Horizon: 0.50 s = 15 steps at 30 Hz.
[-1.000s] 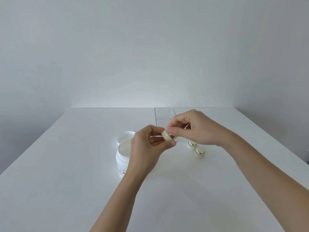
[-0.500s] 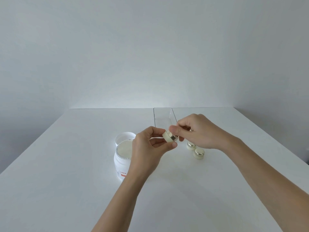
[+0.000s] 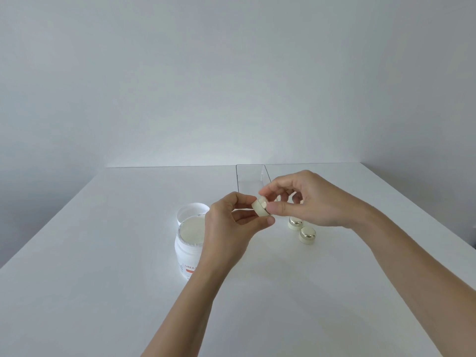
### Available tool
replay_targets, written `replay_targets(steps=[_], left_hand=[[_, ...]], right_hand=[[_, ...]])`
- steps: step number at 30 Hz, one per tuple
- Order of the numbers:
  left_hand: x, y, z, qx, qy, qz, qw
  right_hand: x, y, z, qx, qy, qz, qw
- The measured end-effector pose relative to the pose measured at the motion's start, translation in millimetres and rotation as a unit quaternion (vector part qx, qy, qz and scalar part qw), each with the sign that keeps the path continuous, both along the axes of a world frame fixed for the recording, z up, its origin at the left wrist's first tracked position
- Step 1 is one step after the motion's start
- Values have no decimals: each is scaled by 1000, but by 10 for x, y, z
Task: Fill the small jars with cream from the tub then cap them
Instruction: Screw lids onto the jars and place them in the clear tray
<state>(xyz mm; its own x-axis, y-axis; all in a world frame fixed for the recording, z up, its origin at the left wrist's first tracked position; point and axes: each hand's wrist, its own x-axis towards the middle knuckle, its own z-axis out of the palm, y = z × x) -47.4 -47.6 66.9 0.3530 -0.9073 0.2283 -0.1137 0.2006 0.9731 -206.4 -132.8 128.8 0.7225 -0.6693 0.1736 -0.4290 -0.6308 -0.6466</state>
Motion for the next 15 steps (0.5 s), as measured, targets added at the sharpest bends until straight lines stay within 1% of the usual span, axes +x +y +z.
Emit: replay_targets(steps=[3, 6, 11, 15], left_hand=[[-10, -5, -2, 0, -3, -2, 1000], [1, -9, -18, -1, -2, -1, 1000], [-1, -22, -15, -4, -7, 3, 1000], [-39, -47, -15, -9, -12, 7, 1000]], right_hand=[[21, -14, -45, -19, -3, -14, 1000], [40, -23, -89, -42, 24, -43, 998], [40, 9, -83, -21, -1, -9, 1000], [47, -3, -103, -30, -7, -21, 999]])
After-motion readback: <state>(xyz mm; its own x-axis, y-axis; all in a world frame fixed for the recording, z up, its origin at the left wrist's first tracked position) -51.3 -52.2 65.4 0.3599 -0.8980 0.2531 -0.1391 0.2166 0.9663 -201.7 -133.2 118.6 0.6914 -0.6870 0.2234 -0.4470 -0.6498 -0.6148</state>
